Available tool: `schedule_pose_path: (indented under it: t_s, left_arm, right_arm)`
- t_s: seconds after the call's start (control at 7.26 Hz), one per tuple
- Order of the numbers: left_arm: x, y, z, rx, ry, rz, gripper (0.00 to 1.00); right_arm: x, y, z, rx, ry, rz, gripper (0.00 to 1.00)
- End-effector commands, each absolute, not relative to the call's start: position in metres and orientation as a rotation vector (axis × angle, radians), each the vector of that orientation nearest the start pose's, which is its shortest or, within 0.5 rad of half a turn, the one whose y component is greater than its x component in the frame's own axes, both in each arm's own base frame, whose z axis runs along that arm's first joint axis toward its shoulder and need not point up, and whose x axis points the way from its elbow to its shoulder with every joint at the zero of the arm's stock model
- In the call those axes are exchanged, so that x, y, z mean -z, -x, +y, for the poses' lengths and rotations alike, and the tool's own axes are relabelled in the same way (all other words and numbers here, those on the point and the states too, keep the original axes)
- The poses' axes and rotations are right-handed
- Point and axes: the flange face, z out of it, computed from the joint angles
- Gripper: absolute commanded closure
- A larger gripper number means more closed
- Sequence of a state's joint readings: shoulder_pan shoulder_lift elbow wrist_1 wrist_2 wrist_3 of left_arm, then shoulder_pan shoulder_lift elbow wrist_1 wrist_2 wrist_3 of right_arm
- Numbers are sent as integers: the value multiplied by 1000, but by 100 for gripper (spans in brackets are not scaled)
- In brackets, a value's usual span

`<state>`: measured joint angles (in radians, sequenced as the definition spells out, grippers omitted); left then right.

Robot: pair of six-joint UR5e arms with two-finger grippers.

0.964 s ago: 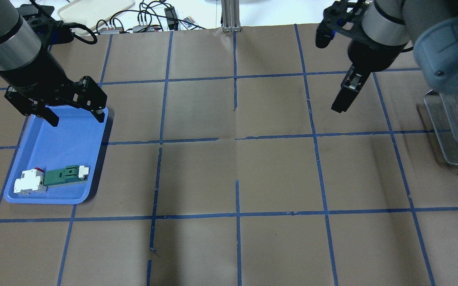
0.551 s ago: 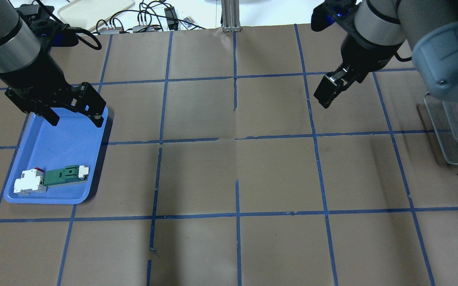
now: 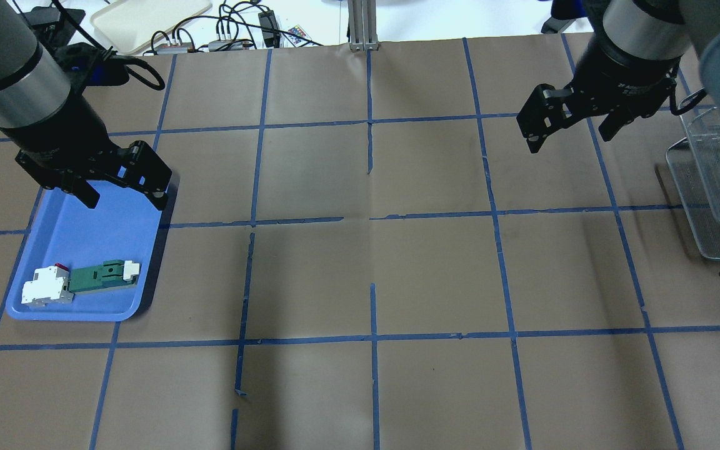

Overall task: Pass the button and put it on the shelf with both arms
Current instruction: 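Open the right gripper and raise it away from the rack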

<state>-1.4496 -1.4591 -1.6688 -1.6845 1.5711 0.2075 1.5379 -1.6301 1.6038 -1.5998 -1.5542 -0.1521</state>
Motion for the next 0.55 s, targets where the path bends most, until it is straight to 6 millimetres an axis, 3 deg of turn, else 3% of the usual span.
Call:
schedule_pose_path:
  t_s: [0.0,0.41]
  left_arm:
    - [-487,81,-442,-132,-116,3158,0]
    - [-484,94,-440,-145,-88,3175,0]
  right_arm:
    - [-508,-117,-476,105,147,3127,0]
    - [-511,-117,-474,120,145,3121,0]
